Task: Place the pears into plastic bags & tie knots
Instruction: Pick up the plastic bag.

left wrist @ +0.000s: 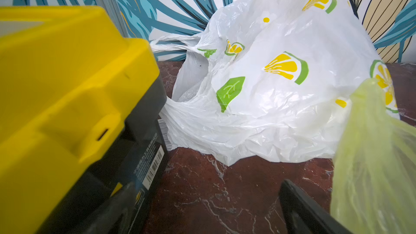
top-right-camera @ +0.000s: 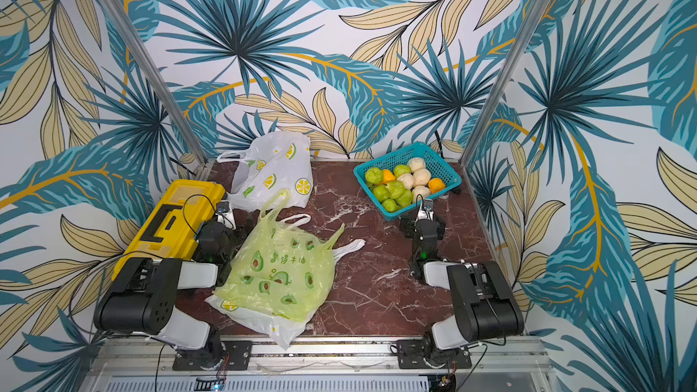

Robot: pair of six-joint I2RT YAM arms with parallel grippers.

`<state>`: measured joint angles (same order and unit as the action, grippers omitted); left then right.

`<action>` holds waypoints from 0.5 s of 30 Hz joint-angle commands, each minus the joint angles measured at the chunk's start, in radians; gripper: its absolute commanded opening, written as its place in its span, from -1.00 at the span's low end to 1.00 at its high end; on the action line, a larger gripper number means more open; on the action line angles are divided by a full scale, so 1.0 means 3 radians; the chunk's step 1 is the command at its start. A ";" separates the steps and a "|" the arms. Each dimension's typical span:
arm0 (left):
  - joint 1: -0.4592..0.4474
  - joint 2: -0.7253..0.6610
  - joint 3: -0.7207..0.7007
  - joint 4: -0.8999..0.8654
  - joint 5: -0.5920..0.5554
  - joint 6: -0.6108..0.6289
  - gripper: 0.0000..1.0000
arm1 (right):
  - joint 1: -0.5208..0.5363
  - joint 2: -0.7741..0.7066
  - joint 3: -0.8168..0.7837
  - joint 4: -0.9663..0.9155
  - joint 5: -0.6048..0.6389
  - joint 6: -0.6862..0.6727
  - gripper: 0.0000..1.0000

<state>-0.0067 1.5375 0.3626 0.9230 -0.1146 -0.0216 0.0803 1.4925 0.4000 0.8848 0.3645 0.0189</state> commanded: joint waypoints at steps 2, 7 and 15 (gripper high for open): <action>0.0027 0.0032 0.0059 -0.0009 0.0029 0.0041 0.99 | 0.0014 0.0016 -0.0045 0.0006 -0.0033 0.0013 0.99; 0.0027 0.0029 0.0059 -0.0009 0.0029 0.0040 0.99 | 0.0014 0.0020 -0.0045 0.0000 -0.0032 0.0014 0.99; 0.0027 0.0030 0.0059 -0.0005 0.0025 0.0041 0.99 | 0.0011 0.0019 -0.0040 -0.0011 -0.0036 0.0014 0.99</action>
<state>-0.0067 1.5375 0.3626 0.9230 -0.1120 -0.0216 0.0803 1.4925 0.4000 0.8848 0.3634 0.0189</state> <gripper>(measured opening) 0.995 0.993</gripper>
